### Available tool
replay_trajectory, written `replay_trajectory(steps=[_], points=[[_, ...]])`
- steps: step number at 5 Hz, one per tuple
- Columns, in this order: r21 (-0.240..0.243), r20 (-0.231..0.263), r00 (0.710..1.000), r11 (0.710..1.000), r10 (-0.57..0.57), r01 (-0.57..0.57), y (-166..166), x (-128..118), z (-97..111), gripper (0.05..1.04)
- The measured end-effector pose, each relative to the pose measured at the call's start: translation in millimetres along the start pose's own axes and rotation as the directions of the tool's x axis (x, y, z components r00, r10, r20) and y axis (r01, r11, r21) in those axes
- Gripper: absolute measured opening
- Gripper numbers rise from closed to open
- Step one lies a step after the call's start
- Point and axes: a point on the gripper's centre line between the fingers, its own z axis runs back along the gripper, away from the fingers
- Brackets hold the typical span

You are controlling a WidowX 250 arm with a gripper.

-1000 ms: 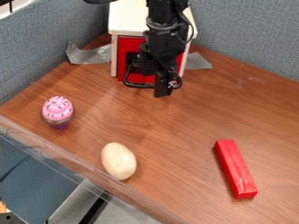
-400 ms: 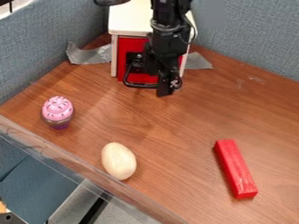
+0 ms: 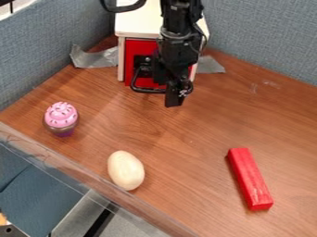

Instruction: Open the drawer

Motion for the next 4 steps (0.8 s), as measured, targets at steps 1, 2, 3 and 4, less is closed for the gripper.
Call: replay_trajectory(steps=[1, 2, 3, 4], points=[[-0.008, -0.013, 1.0, 1.0, -0.011, 0.011, 1.1, 1.3, -7.0, 1.001], [-0.014, -0.021, 1.0, 1.0, -0.009, 0.009, 3.4, 3.7, -8.3, 1.001], [-0.017, -0.028, 0.999, 1.0, -0.015, 0.015, 5.6, 5.4, -14.1, 0.947], [-0.015, -0.028, 0.999, 1.0, -0.025, 0.025, 7.0, 6.7, -14.5, 0.658]])
